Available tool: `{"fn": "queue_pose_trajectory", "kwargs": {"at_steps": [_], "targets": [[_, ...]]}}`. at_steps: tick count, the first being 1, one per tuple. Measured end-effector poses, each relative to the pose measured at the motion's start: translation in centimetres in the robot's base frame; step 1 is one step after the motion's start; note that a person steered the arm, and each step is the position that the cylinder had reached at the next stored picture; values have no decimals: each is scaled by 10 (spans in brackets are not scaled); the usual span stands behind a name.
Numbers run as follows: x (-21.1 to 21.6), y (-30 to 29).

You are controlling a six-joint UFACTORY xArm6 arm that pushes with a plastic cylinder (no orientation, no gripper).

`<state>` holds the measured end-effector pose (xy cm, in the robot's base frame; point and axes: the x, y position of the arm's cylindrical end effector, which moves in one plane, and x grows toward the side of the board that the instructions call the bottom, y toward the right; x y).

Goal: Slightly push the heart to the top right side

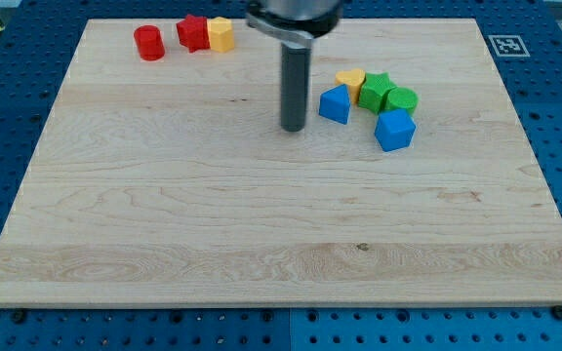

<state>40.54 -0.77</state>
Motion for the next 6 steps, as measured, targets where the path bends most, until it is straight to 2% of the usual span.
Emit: {"fn": "queue_pose_trajectory", "kwargs": {"at_steps": [1, 2, 4, 6], "targets": [[-22, -38], [-56, -15], [-50, 65], [-86, 97]]}}
